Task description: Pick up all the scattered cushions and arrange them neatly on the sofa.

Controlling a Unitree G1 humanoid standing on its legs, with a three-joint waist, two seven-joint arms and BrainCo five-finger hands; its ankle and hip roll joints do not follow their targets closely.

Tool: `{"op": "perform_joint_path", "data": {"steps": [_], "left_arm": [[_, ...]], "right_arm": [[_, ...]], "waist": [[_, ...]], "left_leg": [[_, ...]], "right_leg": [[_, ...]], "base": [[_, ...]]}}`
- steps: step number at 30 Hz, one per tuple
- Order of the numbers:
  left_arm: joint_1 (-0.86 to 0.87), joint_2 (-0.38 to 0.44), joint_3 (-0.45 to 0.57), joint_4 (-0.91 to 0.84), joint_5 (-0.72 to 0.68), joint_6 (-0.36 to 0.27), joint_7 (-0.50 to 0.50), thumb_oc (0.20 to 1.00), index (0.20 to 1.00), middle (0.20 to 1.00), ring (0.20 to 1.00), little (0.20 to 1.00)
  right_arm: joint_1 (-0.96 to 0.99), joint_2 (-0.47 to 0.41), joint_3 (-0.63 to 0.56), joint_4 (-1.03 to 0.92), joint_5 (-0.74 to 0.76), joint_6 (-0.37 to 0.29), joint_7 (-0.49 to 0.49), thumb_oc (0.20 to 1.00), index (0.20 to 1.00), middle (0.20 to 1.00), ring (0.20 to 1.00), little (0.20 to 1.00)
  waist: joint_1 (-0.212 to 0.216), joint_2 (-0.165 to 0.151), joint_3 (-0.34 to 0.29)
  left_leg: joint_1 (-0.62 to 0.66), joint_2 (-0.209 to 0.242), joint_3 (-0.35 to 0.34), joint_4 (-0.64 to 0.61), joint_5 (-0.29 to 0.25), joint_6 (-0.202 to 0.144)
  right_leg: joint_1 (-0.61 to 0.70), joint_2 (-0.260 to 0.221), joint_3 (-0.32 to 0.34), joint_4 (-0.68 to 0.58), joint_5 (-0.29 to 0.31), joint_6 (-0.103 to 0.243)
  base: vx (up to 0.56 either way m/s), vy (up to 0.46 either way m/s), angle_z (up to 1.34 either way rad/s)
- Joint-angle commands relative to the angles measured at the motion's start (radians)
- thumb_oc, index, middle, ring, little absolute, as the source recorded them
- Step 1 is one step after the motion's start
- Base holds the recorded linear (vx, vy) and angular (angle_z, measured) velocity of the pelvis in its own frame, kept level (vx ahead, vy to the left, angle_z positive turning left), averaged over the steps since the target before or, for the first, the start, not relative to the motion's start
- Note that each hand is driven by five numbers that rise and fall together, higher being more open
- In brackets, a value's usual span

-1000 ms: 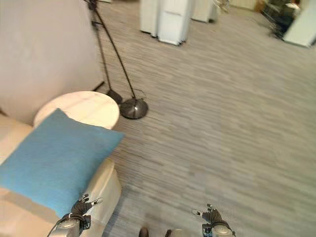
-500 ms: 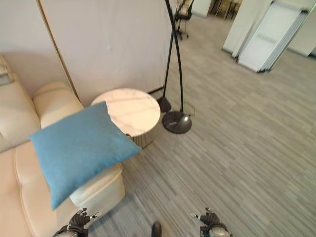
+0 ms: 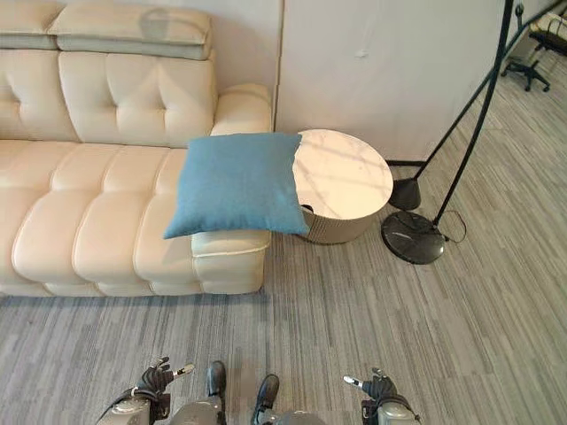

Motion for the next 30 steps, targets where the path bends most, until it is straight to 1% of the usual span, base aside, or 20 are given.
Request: {"op": "perform_joint_path", "data": {"steps": [1,2,3,4,6,8,10,12,13,14,15,16,19,20,22,24,27,28,29,30], "left_arm": [[0.005,0.042,0.024,0.009,-0.005,-0.008,0.004,1.000,1.000,1.000,1.000,1.000],[0.010,0.044,0.027,0.004,-0.005,-0.007,0.006,1.000,1.000,1.000,1.000,1.000],[0.010,0.044,0.027,0.004,-0.005,-0.007,0.006,1.000,1.000,1.000,1.000,1.000],[0.013,0.046,0.025,0.006,0.000,-0.006,0.007,1.000,1.000,1.000,1.000,1.000],[0.012,0.049,0.014,-0.010,0.005,-0.005,0.007,1.000,1.000,1.000,1.000,1.000],[0.007,0.048,0.011,-0.014,0.006,-0.005,0.008,1.000,1.000,1.000,1.000,1.000],[-0.006,0.047,0.009,-0.015,-0.001,-0.010,0.008,1.000,1.000,1.000,1.000,1.000],[-0.014,0.048,0.009,-0.012,-0.003,-0.013,0.007,1.000,1.000,1.000,1.000,1.000],[-0.028,0.048,0.011,-0.001,0.003,-0.015,0.002,1.000,1.000,1.000,1.000,1.000],[-0.028,0.048,0.011,-0.001,0.004,-0.015,0.002,1.000,1.000,1.000,1.000,1.000],[-0.034,0.047,0.012,0.005,0.012,-0.019,-0.005,1.000,1.000,1.000,1.000,1.000],[-0.034,0.047,0.010,0.002,0.019,-0.021,-0.006,1.000,1.000,1.000,1.000,1.000],[-0.023,0.037,0.007,-0.003,0.027,-0.026,-0.013,1.000,1.000,1.000,1.000,1.000],[-0.020,0.027,0.005,-0.004,0.021,-0.030,-0.010,1.000,1.000,1.000,1.000,1.000],[-0.020,0.025,0.001,-0.018,0.009,-0.028,-0.013,1.000,1.000,1.000,1.000,1.000],[-0.022,0.020,-0.006,-0.036,-0.003,-0.027,-0.013,1.000,1.000,1.000,1.000,1.000],[-0.026,0.016,-0.015,-0.039,-0.020,-0.030,-0.008,1.000,1.000,1.000,1.000,1.000],[-0.028,0.015,-0.016,-0.038,-0.028,-0.030,-0.004,1.000,1.000,1.000,1.000,1.000],[-0.025,0.014,-0.012,-0.031,-0.038,-0.025,0.001,1.000,1.000,1.000,1.000,1.000],[-0.019,0.015,-0.015,-0.030,-0.035,-0.024,0.007,1.000,1.000,1.000,1.000,1.000]], "right_arm": [[0.092,-0.029,0.024,-0.111,-0.033,-0.019,0.006,1.000,1.000,1.000,1.000,1.000],[0.090,-0.027,0.028,-0.117,-0.043,-0.018,0.010,1.000,1.000,1.000,1.000,1.000],[0.090,-0.027,0.028,-0.117,-0.043,-0.017,0.010,1.000,1.000,1.000,1.000,1.000],[0.091,-0.023,0.024,-0.124,-0.051,-0.015,0.017,1.000,1.000,1.000,1.000,1.000],[0.102,-0.020,0.018,-0.132,-0.050,-0.014,0.015,1.000,1.000,1.000,1.000,1.000],[0.101,-0.015,0.018,-0.124,-0.050,-0.010,0.014,1.000,1.000,1.000,1.000,1.000],[0.095,-0.014,0.021,-0.121,-0.040,-0.012,0.011,1.000,1.000,1.000,1.000,1.000],[0.090,-0.016,0.018,-0.118,-0.025,-0.012,0.005,1.000,1.000,1.000,1.000,1.000],[0.087,-0.017,0.014,-0.112,-0.013,-0.015,0.001,1.000,1.000,1.000,1.000,1.000],[0.087,-0.017,0.015,-0.112,-0.013,-0.015,0.001,1.000,1.000,1.000,1.000,1.000],[0.093,-0.019,0.011,-0.115,-0.011,-0.016,0.000,1.000,1.000,1.000,1.000,1.000],[0.096,-0.021,0.008,-0.116,-0.013,-0.016,0.001,1.000,1.000,1.000,1.000,1.000],[0.103,-0.024,0.009,-0.110,-0.020,-0.017,0.006,1.000,1.000,1.000,1.000,1.000],[0.099,-0.027,0.014,-0.106,-0.017,-0.023,0.006,1.000,1.000,1.000,1.000,1.000],[0.090,-0.034,0.010,-0.109,-0.003,-0.023,0.001,1.000,1.000,1.000,1.000,1.000],[0.089,-0.047,0.006,-0.120,0.012,-0.028,0.001,1.000,1.000,1.000,1.000,1.000],[0.081,-0.062,0.008,-0.123,0.013,-0.023,-0.003,1.000,1.000,1.000,1.000,1.000],[0.079,-0.062,0.010,-0.119,0.012,-0.023,-0.004,1.000,1.000,1.000,1.000,1.000],[0.074,-0.057,0.013,-0.112,0.019,-0.017,-0.005,1.000,1.000,1.000,1.000,1.000],[0.071,-0.057,0.022,-0.112,0.012,-0.016,-0.008,1.000,1.000,1.000,1.000,1.000]], "waist": [[-0.042,-0.048,-0.081],[-0.042,-0.044,-0.073],[-0.041,-0.045,-0.073],[-0.051,-0.039,-0.055],[-0.071,-0.027,-0.040],[-0.081,-0.013,-0.029],[-0.089,0.006,-0.015],[-0.097,0.012,-0.009],[-0.098,0.006,-0.018],[-0.099,0.008,-0.016],[-0.100,0.001,-0.028],[-0.101,0.000,-0.033],[-0.099,-0.002,-0.056],[-0.102,0.002,-0.067],[-0.110,0.007,-0.078],[-0.113,0.009,-0.070],[-0.100,0.007,-0.045],[-0.099,0.004,-0.043],[-0.096,-0.015,-0.050],[-0.092,-0.018,-0.056]], "left_leg": [[0.015,-0.153,0.020,-0.055,0.040,0.060],[0.036,-0.157,0.027,-0.055,0.022,0.074],[0.036,-0.158,0.028,-0.055,0.021,0.075],[0.077,-0.172,0.025,-0.055,-0.003,0.098],[0.108,-0.183,-0.002,-0.055,-0.025,0.114],[0.125,-0.179,-0.022,-0.055,-0.034,0.116],[0.128,-0.169,-0.036,-0.055,-0.020,0.113],[0.144,-0.168,-0.051,-0.055,-0.025,0.106],[0.156,-0.177,-0.058,-0.055,-0.039,0.096],[0.159,-0.175,-0.060,-0.055,-0.040,0.096],[0.175,-0.185,-0.062,-0.055,-0.054,0.090],[0.185,-0.189,-0.067,-0.055,-0.058,0.086],[0.215,-0.194,-0.075,-0.016,-0.104,0.082],[0.219,-0.190,-0.076,-0.002,-0.114,0.075],[0.206,-0.174,-0.076,0.087,-0.127,0.057],[0.151,-0.151,-0.065,0.271,-0.094,0.017],[0.065,-0.150,-0.099,0.466,-0.045,-0.010],[0.047,-0.142,-0.097,0.469,-0.043,-0.008],[0.038,-0.116,-0.080,0.338,-0.080,0.020],[0.067,-0.098,-0.106,0.143,-0.049,0.021]], "right_leg": [[0.174,-0.108,0.035,-0.054,0.032,0.098],[0.134,-0.133,0.039,0.045,0.063,0.128],[0.131,-0.136,0.041,0.050,0.061,0.130],[0.064,-0.181,0.057,0.214,0.166,0.171],[0.001,-0.197,0.110,0.342,0.210,0.167],[-0.064,-0.179,0.166,0.370,0.193,0.149],[-0.139,-0.126,0.225,0.315,0.167,0.121],[-0.145,-0.081,0.257,0.189,0.154,0.118],[-0.129,-0.050,0.280,-0.062,0.188,0.128],[-0.121,-0.048,0.278,-0.073,0.192,0.128],[-0.105,-0.047,0.267,-0.202,0.234,0.141],[-0.094,-0.049,0.254,-0.236,0.253,0.147],[-0.042,-0.064,0.210,-0.288,0.278,0.148],[-0.021,-0.057,0.217,-0.304,0.282,0.146],[0.009,-0.055,0.203,-0.304,0.270,0.133],[0.050,-0.057,0.193,-0.304,0.243,0.110],[0.094,-0.052,0.196,-0.302,0.214,0.074],[0.101,-0.057,0.194,-0.304,0.207,0.067],[0.112,-0.078,0.184,-0.304,0.193,0.072],[0.117,-0.083,0.184,-0.304,0.182,0.074]], "base": [[0.36,0.231,-0.10],[0.10,0.124,0.07],[0.17,0.197,-0.13],[0.18,0.178,-0.42],[0.20,0.152,-0.26],[0.14,0.045,0.49],[0.09,-0.022,0.53],[0.21,-0.074,0.10],[0.24,-0.085,0.16],[0.37,-0.123,0.17],[0.29,-0.081,0.13],[0.42,-0.119,0.21],[0.38,-0.120,0.26],[0.33,-0.125,0.21],[0.34,-0.171,0.26],[0.26,-0.173,0.55],[0.15,-0.130,0.33],[0.23,-0.137,-0.30],[0.28,-0.096,-0.29],[0.24,-0.058,-0.18]]}}
